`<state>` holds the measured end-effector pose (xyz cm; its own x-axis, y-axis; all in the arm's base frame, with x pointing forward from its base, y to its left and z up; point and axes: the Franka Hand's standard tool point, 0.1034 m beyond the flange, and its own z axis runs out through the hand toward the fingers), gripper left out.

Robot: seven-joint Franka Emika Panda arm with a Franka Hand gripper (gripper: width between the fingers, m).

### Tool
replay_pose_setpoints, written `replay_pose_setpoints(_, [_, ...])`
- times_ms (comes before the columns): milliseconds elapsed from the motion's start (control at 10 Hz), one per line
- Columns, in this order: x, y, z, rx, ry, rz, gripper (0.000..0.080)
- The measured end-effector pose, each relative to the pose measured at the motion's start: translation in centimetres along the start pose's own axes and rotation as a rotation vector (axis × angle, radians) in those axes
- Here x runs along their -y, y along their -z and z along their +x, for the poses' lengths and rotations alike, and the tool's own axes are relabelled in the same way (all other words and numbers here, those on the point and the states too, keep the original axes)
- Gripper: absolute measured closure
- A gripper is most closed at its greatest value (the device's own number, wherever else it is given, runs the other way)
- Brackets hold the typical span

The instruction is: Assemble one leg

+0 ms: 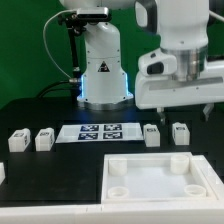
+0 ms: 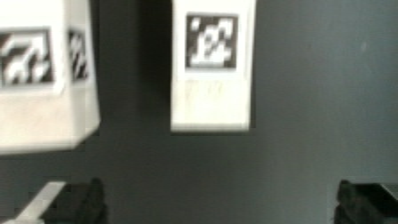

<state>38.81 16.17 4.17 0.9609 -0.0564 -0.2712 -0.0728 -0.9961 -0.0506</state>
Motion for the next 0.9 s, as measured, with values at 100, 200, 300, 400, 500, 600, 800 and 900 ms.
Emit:
replay_pose_setpoints(100, [0.3,0.0,-0.3,0.140,-0.020,-0.012,0.0150])
replay_pose_setpoints(200, [0.6,0.2,0.1,0.238,-0.033,-0.014,0.0150])
replay_pose_setpoints(300, [0.5,-0.1,0.3,0.307,-0.008,-0.011,0.0150])
replay_pose_setpoints(400, [0.1,-0.2,-0.3,0.394,-0.005,-0.022,0.0150])
replay_pose_setpoints(500, [0.0,-0.2,-0.5,0.503,0.000,-0.030,0.0150])
replay_pose_setpoints(600, [0.2,-0.5,0.3,0.531,-0.001,-0.025,0.0150])
replay_pose_setpoints(800, [0.4,-1.5,-0.4,0.567,-0.019,-0.039,0.0150])
replay_pose_setpoints(900, [0.5,-2.3,-0.6,0.586,-0.028,-0.044,0.0150])
